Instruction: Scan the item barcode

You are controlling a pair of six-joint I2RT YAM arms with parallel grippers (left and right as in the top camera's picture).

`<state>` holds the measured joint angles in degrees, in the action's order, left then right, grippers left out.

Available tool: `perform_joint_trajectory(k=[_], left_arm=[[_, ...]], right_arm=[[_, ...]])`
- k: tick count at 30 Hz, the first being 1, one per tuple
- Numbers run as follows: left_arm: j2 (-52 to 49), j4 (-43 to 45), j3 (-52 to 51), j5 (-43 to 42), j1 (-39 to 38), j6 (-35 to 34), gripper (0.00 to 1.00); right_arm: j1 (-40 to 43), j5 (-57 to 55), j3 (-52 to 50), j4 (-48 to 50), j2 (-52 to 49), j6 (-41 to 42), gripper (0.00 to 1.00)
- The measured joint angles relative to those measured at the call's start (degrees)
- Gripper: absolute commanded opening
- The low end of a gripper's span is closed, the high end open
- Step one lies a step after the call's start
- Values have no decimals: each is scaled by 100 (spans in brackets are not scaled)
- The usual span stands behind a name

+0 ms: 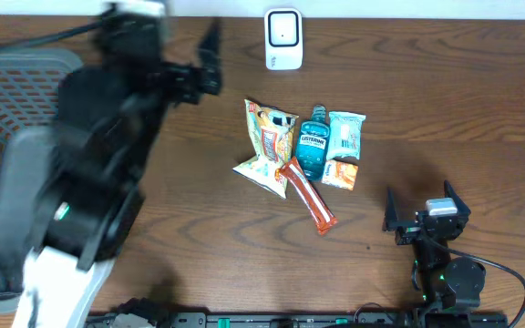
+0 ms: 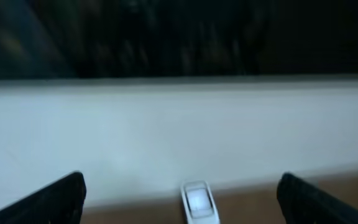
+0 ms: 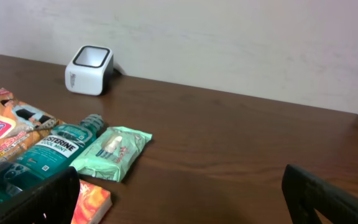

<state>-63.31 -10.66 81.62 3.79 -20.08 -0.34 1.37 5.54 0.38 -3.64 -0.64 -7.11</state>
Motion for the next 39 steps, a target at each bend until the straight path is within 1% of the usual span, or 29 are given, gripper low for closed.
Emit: perform_joint_trajectory(k=[4, 7, 11, 14, 18, 23, 26, 33, 35, 39], left_arm=[[610, 59, 20, 625, 0, 601, 98], [839, -35, 22, 1248, 0, 1071, 98], [905, -625, 24, 1963, 0, 1495, 98], [929, -855, -7, 2081, 17, 1655, 98], [1292, -1198, -74, 1803, 17, 1685, 98], [2284, -1318, -214, 990, 203, 1602, 98], [2920, -1320, -369, 638, 560, 1364, 98], [4142, -1335, -1038, -382, 1799, 595, 98], [4417, -1340, -1257, -693, 1956, 457, 98], [4778, -1279, -1574, -1071, 1991, 313, 98]], right_arm=[[0, 0, 0, -2, 0, 0, 99], [-2, 0, 0, -2, 0, 0, 99], [0, 0, 0, 0, 0, 0, 99], [0, 0, 0, -2, 0, 0, 99], [-2, 0, 0, 0, 2, 2, 99], [-2, 0, -2, -2, 2, 0, 99], [0, 0, 0, -2, 0, 0, 99], [-2, -2, 0, 0, 0, 0, 99], [-2, 0, 0, 0, 0, 0, 99], [0, 0, -2, 0, 0, 0, 99]])
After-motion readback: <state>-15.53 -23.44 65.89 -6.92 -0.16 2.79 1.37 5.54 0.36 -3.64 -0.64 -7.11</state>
